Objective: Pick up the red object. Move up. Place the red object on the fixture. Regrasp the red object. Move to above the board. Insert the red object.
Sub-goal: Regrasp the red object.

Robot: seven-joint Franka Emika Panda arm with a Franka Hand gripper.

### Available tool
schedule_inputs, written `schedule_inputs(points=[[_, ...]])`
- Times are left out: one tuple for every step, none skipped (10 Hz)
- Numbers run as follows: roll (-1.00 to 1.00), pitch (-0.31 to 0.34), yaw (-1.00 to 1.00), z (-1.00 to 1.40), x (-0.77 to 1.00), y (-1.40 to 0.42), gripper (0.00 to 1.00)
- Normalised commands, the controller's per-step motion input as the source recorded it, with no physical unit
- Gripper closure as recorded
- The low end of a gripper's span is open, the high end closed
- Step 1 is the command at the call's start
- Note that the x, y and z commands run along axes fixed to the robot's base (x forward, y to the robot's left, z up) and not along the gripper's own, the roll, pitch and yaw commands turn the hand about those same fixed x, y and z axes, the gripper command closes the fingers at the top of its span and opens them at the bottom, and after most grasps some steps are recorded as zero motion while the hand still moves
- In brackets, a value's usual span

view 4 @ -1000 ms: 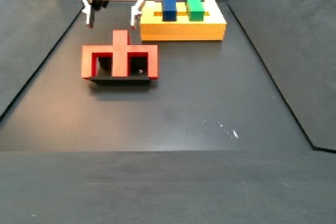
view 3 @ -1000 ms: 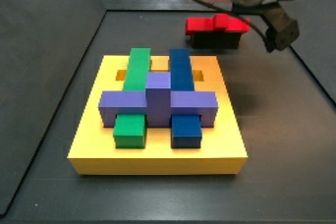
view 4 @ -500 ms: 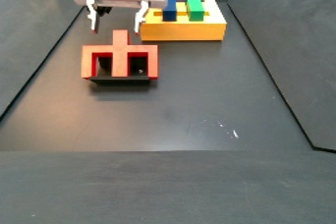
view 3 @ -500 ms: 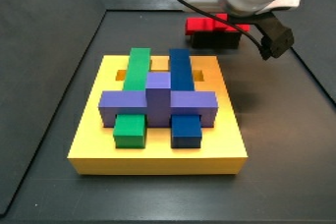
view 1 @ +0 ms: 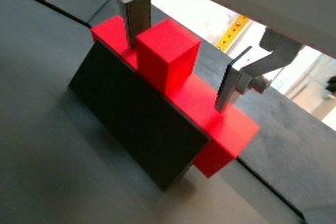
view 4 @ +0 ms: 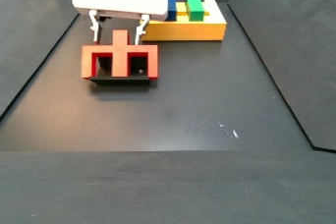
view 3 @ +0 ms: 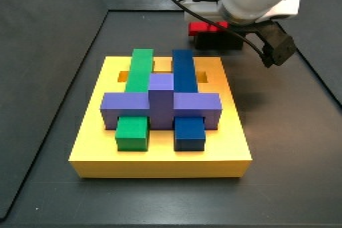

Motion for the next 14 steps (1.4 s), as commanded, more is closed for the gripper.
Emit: schedule_inputs(points=[[0.17,0.154,-0.01,-0.04,0.15,0.00,0.00],[0.00,0.000,0.00,0.00,0.00,0.00,0.00],[0.00,0.000,0.00,0.00,0.00,0.00,1.00],[0.00,0.000,0.00,0.00,0.00,0.00,1.00],[0.00,0.000,0.00,0.00,0.00,0.00,1.00],[0.00,0.000,0.00,0.00,0.00,0.00,1.00],[0.00,0.000,0.00,0.00,0.00,0.00,1.00],[0.00,0.000,0.00,0.00,0.00,0.00,1.00],[0.00,0.000,0.00,0.00,0.00,0.00,1.00],[0.00,0.000,0.00,0.00,0.00,0.00,1.00],[0.00,0.000,0.00,0.00,0.00,0.00,1.00],[0.00,0.000,0.00,0.00,0.00,0.00,1.00],[0.00,0.000,0.00,0.00,0.00,0.00,1.00],[0.00,0.000,0.00,0.00,0.00,0.00,1.00]])
